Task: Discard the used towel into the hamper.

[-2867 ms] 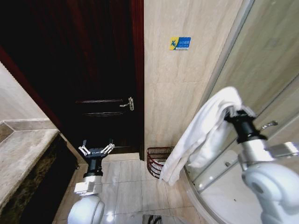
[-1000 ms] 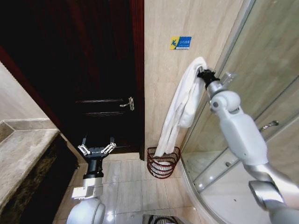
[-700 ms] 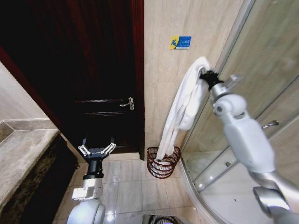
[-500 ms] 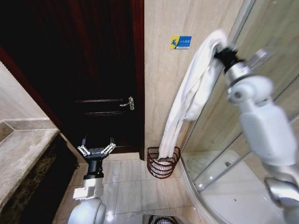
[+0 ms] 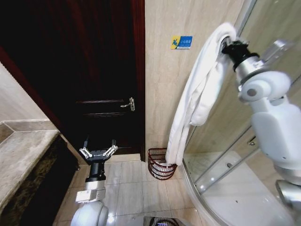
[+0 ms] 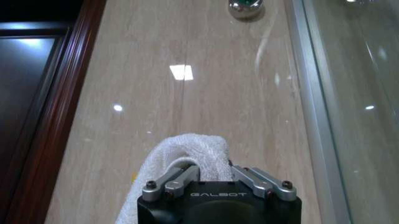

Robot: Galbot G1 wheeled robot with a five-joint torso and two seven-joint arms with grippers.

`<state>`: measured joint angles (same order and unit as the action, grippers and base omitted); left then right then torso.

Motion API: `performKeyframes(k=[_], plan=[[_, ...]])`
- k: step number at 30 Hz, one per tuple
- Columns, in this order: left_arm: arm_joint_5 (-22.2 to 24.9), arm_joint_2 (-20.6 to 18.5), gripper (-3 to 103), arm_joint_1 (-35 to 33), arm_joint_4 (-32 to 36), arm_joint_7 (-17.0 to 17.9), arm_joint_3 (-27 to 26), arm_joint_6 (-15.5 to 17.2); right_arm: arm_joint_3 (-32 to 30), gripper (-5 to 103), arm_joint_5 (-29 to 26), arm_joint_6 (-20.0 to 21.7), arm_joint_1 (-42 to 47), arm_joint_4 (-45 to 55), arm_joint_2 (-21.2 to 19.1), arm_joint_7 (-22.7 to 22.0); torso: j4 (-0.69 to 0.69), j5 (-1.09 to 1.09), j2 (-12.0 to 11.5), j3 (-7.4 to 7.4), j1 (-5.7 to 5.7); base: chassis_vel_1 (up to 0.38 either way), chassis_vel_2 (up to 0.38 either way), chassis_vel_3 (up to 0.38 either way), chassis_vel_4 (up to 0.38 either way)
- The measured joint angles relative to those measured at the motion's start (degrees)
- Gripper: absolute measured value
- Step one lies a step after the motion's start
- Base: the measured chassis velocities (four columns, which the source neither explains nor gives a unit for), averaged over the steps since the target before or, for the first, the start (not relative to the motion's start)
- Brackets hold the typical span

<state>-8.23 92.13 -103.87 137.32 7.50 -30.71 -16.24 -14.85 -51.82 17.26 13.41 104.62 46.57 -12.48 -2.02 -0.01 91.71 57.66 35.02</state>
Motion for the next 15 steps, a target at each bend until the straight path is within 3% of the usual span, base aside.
performKeyframes(k=[15], plan=[[-1.0, 0.0, 100, -0.8, 1.0, 0.0, 0.0, -0.4, 1.2, 9, 1.6, -0.9, -1.1, -1.7, 2.2, 0.4, 0.0, 0.02, -5.6, -2.99, -2.61, 0.0, 0.0, 0.0, 0.0]])
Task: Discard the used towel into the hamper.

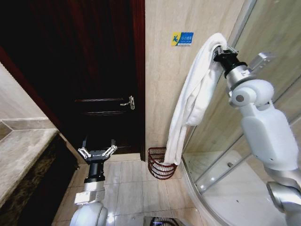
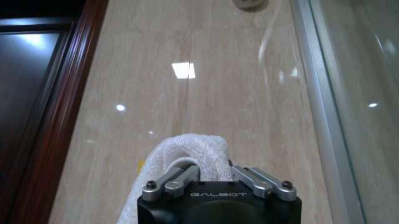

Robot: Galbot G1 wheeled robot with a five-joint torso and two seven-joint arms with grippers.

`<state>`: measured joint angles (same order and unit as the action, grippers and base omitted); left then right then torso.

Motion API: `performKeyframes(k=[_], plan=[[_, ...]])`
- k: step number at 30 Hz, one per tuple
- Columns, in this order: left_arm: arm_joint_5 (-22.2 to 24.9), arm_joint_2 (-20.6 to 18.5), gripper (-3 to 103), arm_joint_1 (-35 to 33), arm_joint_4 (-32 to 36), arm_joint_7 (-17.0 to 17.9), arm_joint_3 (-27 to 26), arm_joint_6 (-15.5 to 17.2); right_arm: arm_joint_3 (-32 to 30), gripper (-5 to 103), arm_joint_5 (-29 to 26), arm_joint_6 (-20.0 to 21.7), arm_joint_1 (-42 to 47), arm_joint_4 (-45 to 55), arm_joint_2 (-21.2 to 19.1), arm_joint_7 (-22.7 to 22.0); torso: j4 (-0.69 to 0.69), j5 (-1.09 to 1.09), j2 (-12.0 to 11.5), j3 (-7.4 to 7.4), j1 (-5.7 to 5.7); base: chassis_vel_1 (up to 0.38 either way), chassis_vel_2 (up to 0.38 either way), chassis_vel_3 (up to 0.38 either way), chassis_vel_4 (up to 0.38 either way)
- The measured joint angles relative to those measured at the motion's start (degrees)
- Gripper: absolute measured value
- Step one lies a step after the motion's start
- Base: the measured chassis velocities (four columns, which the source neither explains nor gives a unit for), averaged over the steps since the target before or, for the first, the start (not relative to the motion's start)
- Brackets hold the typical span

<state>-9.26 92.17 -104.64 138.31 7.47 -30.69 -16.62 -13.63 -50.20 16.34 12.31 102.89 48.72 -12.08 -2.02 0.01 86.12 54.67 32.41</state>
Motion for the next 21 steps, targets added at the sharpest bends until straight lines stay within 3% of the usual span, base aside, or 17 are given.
performKeyframes(k=[21], plan=[[0.0, 0.0, 100, -0.1, 0.1, -0.6, -0.2, -0.2, 1.9, 9, 3.4, -0.9, 5.1, -1.9, 3.1, 0.7, 0.0, 0.0, -8.0, -4.3, -3.7, 0.0, 0.0, 0.0, 0.0]])
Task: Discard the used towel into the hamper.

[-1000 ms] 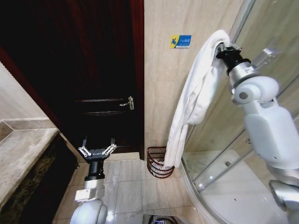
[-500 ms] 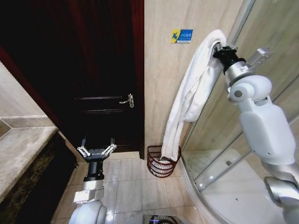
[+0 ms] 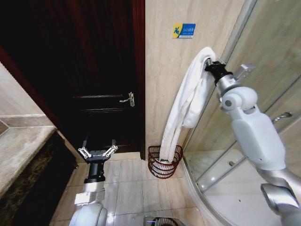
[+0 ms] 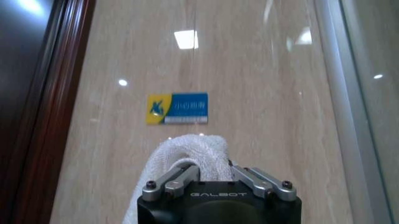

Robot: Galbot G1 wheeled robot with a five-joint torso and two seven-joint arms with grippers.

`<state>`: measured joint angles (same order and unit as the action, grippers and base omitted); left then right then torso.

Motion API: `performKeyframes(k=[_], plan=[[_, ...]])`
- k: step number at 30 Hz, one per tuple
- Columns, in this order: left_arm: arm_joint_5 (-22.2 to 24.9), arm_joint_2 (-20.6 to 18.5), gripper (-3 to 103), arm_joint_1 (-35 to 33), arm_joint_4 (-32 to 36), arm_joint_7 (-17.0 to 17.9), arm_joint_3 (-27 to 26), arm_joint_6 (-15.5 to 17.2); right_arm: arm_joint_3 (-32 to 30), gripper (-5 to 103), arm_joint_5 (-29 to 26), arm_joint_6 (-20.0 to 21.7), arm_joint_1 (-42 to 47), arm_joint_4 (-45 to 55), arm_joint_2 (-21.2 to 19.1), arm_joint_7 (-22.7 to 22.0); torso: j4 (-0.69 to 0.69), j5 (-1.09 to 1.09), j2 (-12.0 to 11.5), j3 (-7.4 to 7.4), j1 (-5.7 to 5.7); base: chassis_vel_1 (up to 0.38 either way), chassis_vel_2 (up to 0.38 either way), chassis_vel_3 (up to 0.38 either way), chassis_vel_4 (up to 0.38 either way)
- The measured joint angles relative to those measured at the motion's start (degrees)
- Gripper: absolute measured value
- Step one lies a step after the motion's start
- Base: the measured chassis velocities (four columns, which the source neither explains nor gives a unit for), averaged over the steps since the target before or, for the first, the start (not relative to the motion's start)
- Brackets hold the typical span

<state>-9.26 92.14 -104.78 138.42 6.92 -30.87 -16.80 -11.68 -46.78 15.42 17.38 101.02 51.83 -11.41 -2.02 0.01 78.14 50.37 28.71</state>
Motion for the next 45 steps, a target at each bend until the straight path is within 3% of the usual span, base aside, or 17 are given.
performKeyframes(k=[14, 40, 45], plan=[[0.1, 0.0, 100, -0.2, 0.0, 0.1, 0.2, -0.4, -1.3, 9, 4.7, -1.4, 8.7, -0.5, 3.0, 1.3, 0.01, 0.0, -4.1, -2.21, -1.86, 0.0, 0.0, 0.0, 0.0], [-0.6, 0.0, 100, -1.8, 0.3, 0.2, 0.7, -2.3, -5.7, 9, 11.8, -4.9, 23.2, -2.7, 13.7, 1.2, 0.01, 0.0, -12.0, -6.56, -5.51, 0.0, 0.0, 0.0, 0.0], [-1.7, 0.0, 100, -1.8, 0.5, -0.5, 1.3, -2.4, -5.0, 9, 14.0, -7.9, 23.4, -5.6, 16.2, 2.9, 0.0, 0.0, -13.7, -7.45, -6.28, 0.0, 0.0, 0.0, 0.0]])
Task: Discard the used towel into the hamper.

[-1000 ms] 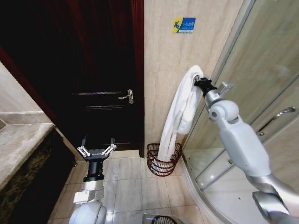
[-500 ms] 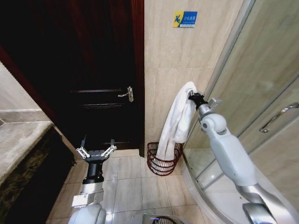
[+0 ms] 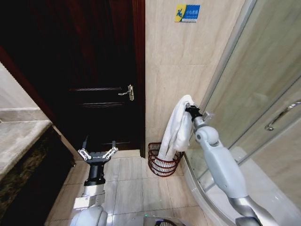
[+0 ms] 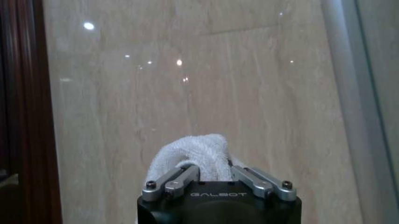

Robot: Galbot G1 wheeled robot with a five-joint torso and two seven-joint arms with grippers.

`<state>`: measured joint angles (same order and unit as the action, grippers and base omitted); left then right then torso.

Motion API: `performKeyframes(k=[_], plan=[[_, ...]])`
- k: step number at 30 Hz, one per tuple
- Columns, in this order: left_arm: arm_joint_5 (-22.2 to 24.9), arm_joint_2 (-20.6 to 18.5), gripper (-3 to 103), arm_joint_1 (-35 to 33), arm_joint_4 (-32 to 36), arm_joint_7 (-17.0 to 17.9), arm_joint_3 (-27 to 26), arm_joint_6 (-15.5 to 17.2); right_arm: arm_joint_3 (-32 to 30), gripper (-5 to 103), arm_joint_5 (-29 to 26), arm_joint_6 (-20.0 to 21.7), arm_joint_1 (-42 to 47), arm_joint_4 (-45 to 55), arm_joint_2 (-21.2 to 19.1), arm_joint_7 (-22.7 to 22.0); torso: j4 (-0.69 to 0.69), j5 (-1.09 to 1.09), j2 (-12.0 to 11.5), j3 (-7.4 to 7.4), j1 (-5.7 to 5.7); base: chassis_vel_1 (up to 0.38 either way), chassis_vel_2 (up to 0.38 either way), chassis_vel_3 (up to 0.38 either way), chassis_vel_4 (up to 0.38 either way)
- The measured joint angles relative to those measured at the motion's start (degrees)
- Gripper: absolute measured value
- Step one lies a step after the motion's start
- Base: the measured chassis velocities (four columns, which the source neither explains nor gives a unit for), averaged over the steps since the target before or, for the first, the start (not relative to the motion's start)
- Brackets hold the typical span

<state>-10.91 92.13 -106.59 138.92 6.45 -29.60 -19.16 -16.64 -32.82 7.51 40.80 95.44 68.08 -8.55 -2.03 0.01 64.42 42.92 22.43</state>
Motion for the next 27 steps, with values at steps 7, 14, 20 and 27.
performKeyframes(k=[7, 14, 20, 27], plan=[[-0.1, -0.2, 100, -0.3, 0.3, -0.2, -0.1, -0.5, -0.4, 9, 3.3, -2.4, -0.1, -4.0, 2.5, 1.7, 0.0, -0.01, -1.7, -0.92, -0.76, 0.0, 0.0, 0.0, 0.0], [0.1, -0.4, 100, -1.7, 0.7, -0.1, -0.7, -1.7, -0.7, 9, 6.4, -5.5, 0.1, -8.5, 6.0, 2.5, 0.0, -0.01, -4.0, -2.21, -1.79, 0.0, 0.0, 0.0, 0.0], [0.2, -1.4, 100, -1.8, 1.0, -0.1, -0.5, -1.6, -1.2, 9, 8.2, -7.1, -0.5, -11.5, 7.9, 2.8, 0.01, 0.0, -6.1, -3.35, -2.7, 0.0, 0.0, 0.0, 0.0], [0.0, -1.4, 100, -2.3, 0.8, -0.1, -0.3, -1.9, -2.2, 9, 9.4, -8.0, 0.2, -12.7, 8.6, 3.1, 0.01, -0.01, -7.9, -4.39, -3.51, 0.0, 0.0, 0.0, 0.0]])
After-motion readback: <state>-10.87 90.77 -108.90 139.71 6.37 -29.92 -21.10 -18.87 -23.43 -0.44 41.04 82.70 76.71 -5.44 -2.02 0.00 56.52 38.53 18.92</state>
